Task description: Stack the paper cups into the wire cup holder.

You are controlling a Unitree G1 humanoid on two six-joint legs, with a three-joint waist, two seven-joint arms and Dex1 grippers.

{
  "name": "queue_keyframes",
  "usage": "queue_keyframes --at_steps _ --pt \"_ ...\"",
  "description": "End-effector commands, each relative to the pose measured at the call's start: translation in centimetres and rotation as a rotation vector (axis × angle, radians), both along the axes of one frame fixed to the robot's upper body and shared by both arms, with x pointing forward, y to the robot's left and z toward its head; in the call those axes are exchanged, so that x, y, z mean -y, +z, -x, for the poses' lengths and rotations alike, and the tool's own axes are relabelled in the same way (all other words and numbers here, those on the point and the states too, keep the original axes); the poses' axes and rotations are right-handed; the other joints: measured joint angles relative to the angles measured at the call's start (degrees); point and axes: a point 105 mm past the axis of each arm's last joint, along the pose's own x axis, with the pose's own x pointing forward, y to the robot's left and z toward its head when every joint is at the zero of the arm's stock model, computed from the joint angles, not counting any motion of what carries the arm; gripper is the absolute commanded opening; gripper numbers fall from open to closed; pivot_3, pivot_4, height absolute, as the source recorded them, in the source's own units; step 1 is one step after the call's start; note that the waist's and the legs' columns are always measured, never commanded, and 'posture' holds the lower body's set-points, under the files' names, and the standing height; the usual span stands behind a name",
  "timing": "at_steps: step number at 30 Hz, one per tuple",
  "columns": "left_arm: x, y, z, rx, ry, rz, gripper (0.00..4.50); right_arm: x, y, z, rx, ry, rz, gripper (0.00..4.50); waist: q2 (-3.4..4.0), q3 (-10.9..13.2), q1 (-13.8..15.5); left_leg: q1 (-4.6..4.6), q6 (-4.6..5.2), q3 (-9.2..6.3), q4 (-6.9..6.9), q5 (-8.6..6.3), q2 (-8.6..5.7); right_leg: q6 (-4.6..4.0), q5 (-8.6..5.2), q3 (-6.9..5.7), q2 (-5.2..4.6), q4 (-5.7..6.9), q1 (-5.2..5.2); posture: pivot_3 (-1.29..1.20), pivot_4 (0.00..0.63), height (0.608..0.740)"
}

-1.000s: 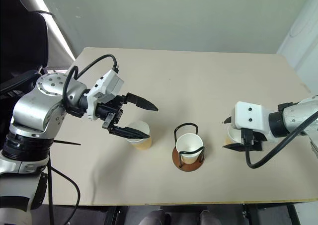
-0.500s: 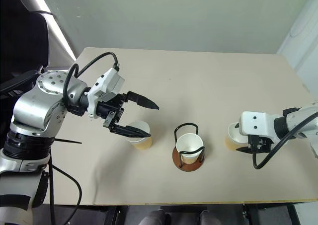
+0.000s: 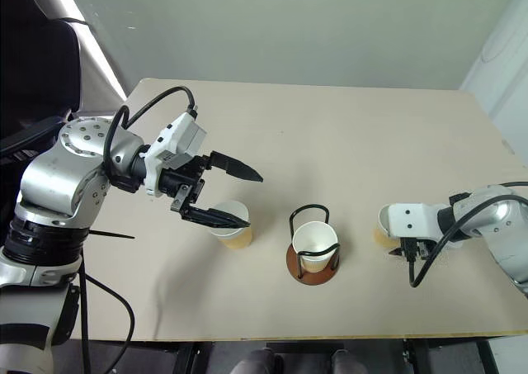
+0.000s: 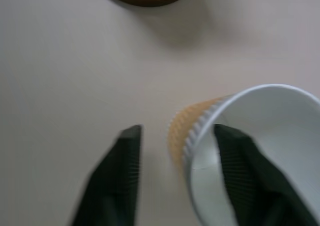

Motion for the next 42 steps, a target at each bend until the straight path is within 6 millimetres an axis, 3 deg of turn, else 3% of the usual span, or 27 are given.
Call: queue_keyframes --at_steps 1,3,12,16,20,29,42 --pt "-0.1 0.7 0.2 0.037 0.003 -0.001 4.5 -0.1 1.4 0.0 0.038 0.012 -0.007 0.59 0.0 0.0 0.0 0.0 0.0 0.0 0.0 0.0 0.0 0.0 0.0 0.0 0.0 0.0 0.0 0.0 0.15 0.74" --pt "-0.1 0.6 0.2 0.037 0.003 0.0 4.5 -0.4 1.7 0.3 0.031 0.016 -0.027 0.03 0.0 0.0 0.0 0.0 0.0 0.01 0.0 0.0 0.0 0.0 0.0 0.0 0.0 0.0 0.0 0.0 0.15 0.74" --pt "-0.1 0.5 0.1 0.034 0.0 0.0 4.5 -2.8 5.8 1.3 0.115 0.081 -0.104 0.03 0.0 0.0 -0.1 0.0 0.0 0.01 -0.01 0.0 0.0 0.0 0.0 0.01 0.0 -0.01 0.0 0.0 0.15 0.74" --pt "-0.1 0.5 0.2 0.029 -0.009 -0.005 4.5 -5.3 9.5 2.5 0.205 0.18 -0.134 0.03 0.01 0.0 -0.2 0.0 0.0 0.01 -0.03 0.0 0.0 0.0 0.0 0.01 0.01 -0.01 -0.02 0.0 0.15 0.74" --pt "-0.1 0.3 0.4 0.021 -0.018 -0.011 4.5 -7.6 10.9 4.2 0.216 0.282 -0.144 0.03 0.0 0.0 -0.1 -0.01 0.0 -0.03 -0.03 0.0 0.0 0.0 0.0 -0.02 0.02 -0.09 0.01 0.0 0.15 0.74" --pt "0.0 0.1 0.3 0.009 -0.026 -0.02 4.5 -10.0 10.6 6.8 0.162 0.42 -0.117 0.03 0.0 0.0 -0.1 -0.03 0.0 -0.02 -0.03 0.0 -0.01 0.0 0.0 -0.01 0.01 -0.16 0.0 0.0 0.15 0.74" --pt "0.1 0.1 0.3 0.01 -0.022 -0.02 4.5 -10.4 8.4 6.3 0.113 0.461 -0.085 0.03 0.0 0.0 -0.2 -0.02 0.01 -0.03 -0.05 0.0 0.01 0.0 0.0 -0.01 0.01 -0.15 0.0 0.0 0.15 0.74"
